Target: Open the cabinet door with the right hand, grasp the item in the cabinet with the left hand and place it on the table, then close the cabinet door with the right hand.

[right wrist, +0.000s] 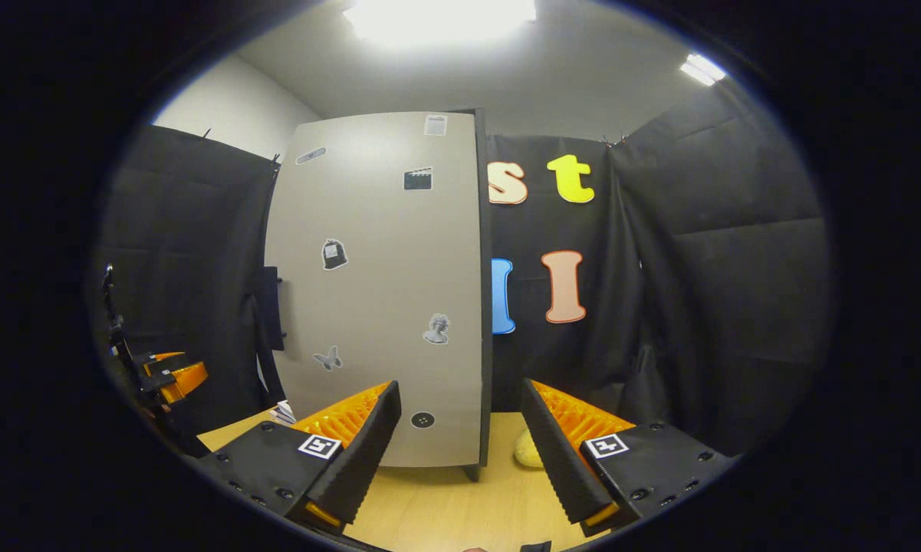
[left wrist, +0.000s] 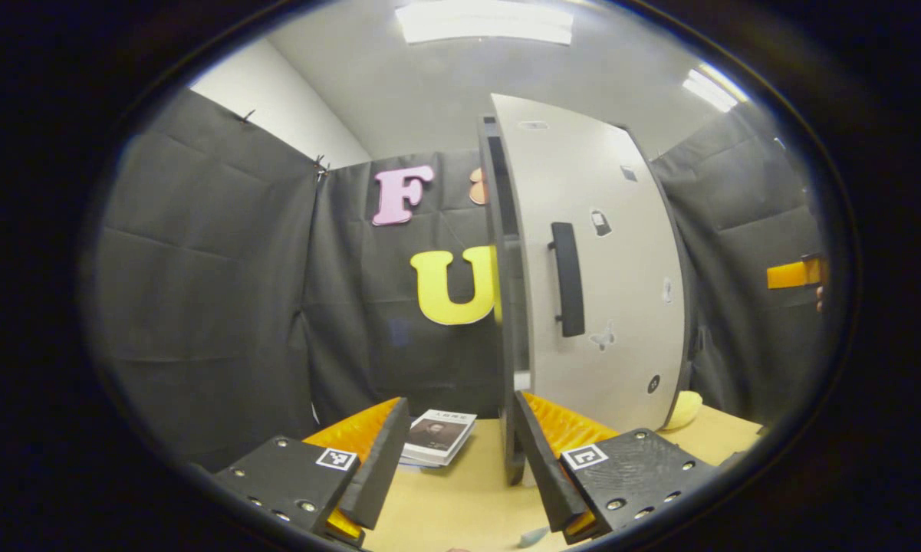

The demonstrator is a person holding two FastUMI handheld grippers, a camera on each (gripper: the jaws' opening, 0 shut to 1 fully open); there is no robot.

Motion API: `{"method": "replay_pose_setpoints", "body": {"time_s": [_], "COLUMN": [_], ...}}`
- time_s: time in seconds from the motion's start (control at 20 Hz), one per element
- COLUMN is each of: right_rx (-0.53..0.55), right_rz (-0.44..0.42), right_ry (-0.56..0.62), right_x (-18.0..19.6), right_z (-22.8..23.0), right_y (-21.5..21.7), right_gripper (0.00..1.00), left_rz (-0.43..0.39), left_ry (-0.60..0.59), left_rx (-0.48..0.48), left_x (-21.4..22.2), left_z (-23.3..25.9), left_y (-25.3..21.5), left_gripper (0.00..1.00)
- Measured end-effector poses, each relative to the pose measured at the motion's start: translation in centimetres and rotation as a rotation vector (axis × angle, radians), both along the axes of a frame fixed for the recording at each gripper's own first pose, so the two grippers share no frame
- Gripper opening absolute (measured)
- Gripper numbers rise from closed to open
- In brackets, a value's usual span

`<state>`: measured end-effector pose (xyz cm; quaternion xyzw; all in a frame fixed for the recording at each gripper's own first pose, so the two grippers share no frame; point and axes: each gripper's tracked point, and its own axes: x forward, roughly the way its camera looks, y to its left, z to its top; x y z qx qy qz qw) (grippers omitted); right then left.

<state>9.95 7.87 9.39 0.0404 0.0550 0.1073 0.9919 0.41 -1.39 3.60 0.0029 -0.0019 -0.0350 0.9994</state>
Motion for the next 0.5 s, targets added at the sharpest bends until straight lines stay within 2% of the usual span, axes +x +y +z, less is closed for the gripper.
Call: {"method": "replay_pose_setpoints", "body": {"time_s": [0.3,0.45,0.5], "right_rx": [0.021,0.018,0.021], "right_rz": [-0.058,-0.083,-0.082], "right_ry": [-0.016,-0.039,-0.042], "right_x": [-0.2,-0.7,-0.7], "right_z": [-0.7,-0.6,-0.6], "right_y": [-3.0,-3.7,-3.7], "right_gripper": [0.99,0.96,0.99], "left_rz": [-0.014,-0.010,-0.011], "left_ry": [-0.009,-0.010,-0.009], "left_rx": [0.019,0.027,0.027], "left_x": [0.3,0.1,0.1], "left_z": [1.0,1.2,1.1], "left_y": [-2.6,-3.0,-3.0], "left_gripper": [0.81,0.81,0.81]}}
